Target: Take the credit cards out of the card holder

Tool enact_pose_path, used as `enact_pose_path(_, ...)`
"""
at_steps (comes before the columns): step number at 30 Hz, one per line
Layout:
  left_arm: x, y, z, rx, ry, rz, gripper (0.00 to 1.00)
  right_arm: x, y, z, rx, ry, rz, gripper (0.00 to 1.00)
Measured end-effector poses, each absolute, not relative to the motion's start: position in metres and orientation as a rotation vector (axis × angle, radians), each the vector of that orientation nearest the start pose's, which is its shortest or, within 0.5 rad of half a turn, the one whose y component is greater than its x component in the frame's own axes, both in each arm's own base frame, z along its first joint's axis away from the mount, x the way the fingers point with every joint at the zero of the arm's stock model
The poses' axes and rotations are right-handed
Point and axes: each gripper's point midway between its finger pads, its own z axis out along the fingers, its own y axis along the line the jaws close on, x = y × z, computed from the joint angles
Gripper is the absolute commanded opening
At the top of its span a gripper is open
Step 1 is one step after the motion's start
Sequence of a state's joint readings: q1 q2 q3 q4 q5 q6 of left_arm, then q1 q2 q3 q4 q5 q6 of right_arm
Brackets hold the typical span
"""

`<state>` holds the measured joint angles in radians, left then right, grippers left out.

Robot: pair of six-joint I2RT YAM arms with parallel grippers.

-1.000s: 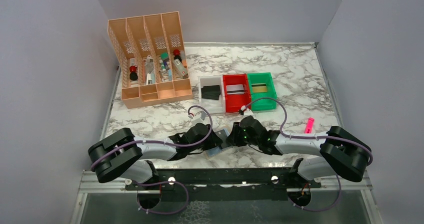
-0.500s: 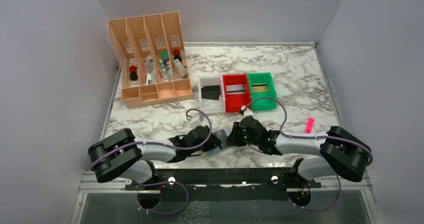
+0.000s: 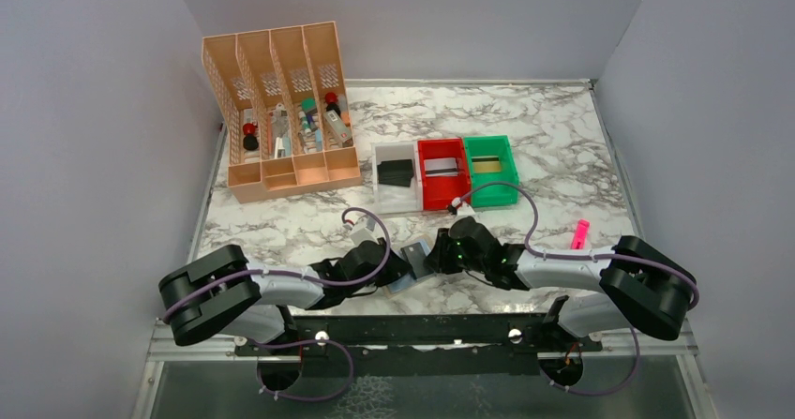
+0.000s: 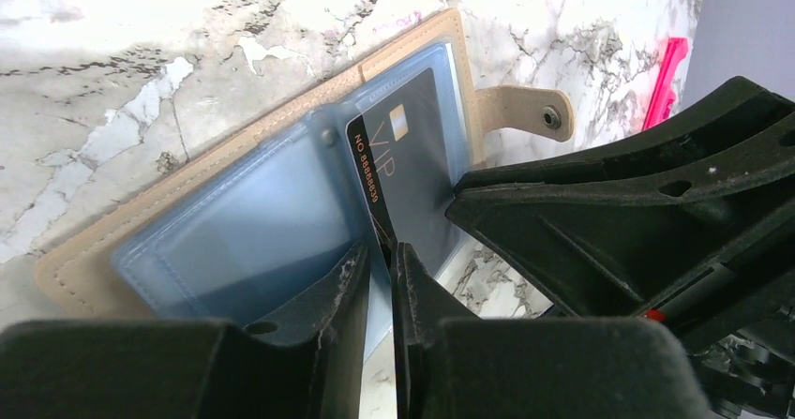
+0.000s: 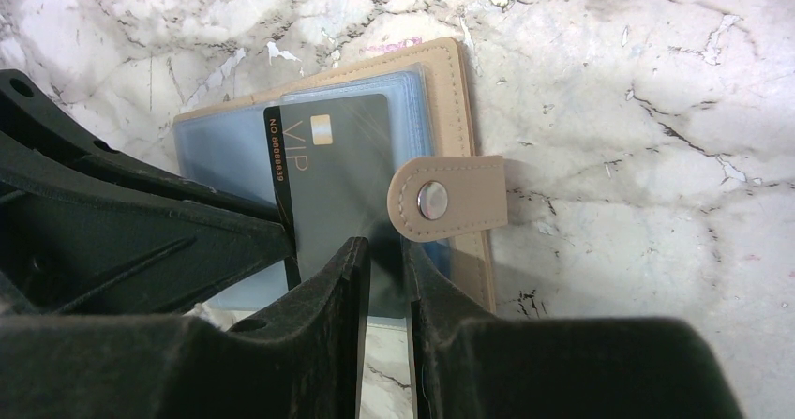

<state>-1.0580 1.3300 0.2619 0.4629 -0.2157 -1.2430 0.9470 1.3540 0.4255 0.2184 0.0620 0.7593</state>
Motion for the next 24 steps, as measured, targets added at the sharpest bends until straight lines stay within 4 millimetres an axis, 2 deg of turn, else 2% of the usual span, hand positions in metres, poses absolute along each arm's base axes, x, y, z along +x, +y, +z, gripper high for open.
enact_pose_path(3,0.1607,-0.2872,0.0293,-0.356,2.339,-1.035,0.11,0.1776,0.2772,0.0247,-0.192,2.410,0.786,0.25)
enact_pose_path(6,0.1610,-0.2881,0.0295,-0.354,2.335,-1.039,0.11,0.1777,0.2773,0.0249,-0.192,2.410,0.786,0.26)
enact_pose_path(9,0.1610,-0.2882,0.0288,-0.355,2.331,-1.045,0.11,0.1776,0.2773,0.0248,-0.193,2.412,0.785,0.25)
enact_pose_path(13,0.1613,-0.2890,0.0287,-0.353,2.325,-1.053,0.17,0.1776,0.2773,0.0248,-0.193,2.412,0.785,0.26)
enact_pose_path(17,0.1619,-0.2909,0.0279,-0.347,2.320,-1.057,0.17,0.1777,0.2775,0.0248,-0.193,2.412,0.785,0.26)
enact_pose_path(24,0.1623,-0.2916,0.0282,-0.346,2.316,-1.062,0.00,0.1780,0.2781,0.0246,-0.193,2.413,0.785,0.26)
